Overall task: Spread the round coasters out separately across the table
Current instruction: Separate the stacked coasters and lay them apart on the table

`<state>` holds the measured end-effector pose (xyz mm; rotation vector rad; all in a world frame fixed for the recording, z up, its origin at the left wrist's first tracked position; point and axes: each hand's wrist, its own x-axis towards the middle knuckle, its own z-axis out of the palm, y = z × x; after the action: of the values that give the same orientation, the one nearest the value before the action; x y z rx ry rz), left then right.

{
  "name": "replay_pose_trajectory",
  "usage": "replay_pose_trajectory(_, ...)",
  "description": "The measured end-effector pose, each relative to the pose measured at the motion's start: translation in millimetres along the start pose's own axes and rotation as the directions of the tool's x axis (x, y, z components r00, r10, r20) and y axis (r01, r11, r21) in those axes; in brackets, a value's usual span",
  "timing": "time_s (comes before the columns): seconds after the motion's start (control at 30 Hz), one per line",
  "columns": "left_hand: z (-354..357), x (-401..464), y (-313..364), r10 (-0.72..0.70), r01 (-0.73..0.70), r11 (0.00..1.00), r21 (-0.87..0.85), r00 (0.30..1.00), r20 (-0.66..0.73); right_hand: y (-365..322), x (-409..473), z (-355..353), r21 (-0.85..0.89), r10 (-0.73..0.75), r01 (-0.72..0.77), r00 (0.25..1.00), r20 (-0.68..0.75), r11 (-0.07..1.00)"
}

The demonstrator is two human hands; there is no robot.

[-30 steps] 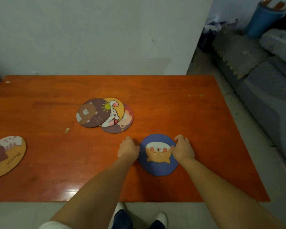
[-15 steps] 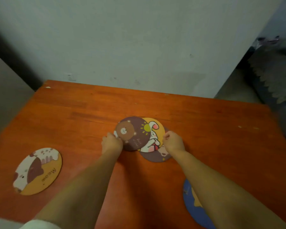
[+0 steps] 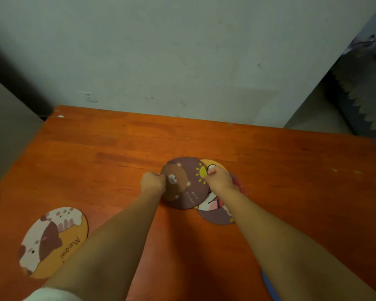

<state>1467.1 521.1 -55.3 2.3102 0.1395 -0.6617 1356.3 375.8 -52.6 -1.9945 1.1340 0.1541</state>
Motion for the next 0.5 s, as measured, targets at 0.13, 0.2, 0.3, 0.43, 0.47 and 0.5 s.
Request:
replay_pose_trajectory(0.13,16.2,-26.5,30.6,0.129,-0.135,0.988,-0.074,0.988,-0.080,14.6,-16.1,-27.8,0.190,0.020,-0.007,0.998,-0.066,0.982)
replay_pose_trajectory(0.2,37.3,-47.5,47.8,0.190,-0.193,0.978,-0.084,0.981,-0.044,36.8,-26.3,-53.3,0.231,0.049,-0.015,0.989,-0.142,0.973)
replay_pose_trajectory(0.3,78.8,-91.8,68.6,0.277,-0.270,0.959,-0.089,0.958,0.072,91.3,-45.6,-101.3,0.274,0.109,-0.040,0.964,-0.242,0.961)
replay_pose_trajectory(0.43,138.5,-160.5,83.2,0.338,-0.333,0.941,-0.060,0.924,0.181,166.6,-73.4,-157.8,0.295,0.163,-0.070,0.938,-0.305,0.953)
replay_pose_trajectory(0.47,155.5,-182.5,85.8,0.348,-0.345,0.937,-0.051,0.916,0.200,189.8,-81.7,-172.1,0.309,0.178,-0.074,0.930,-0.321,0.948)
replay_pose_trajectory(0.5,172.6,-204.5,87.1,0.359,-0.358,0.933,-0.045,0.908,0.218,212.8,-90.6,-185.7,0.324,0.190,-0.078,0.924,-0.332,0.943)
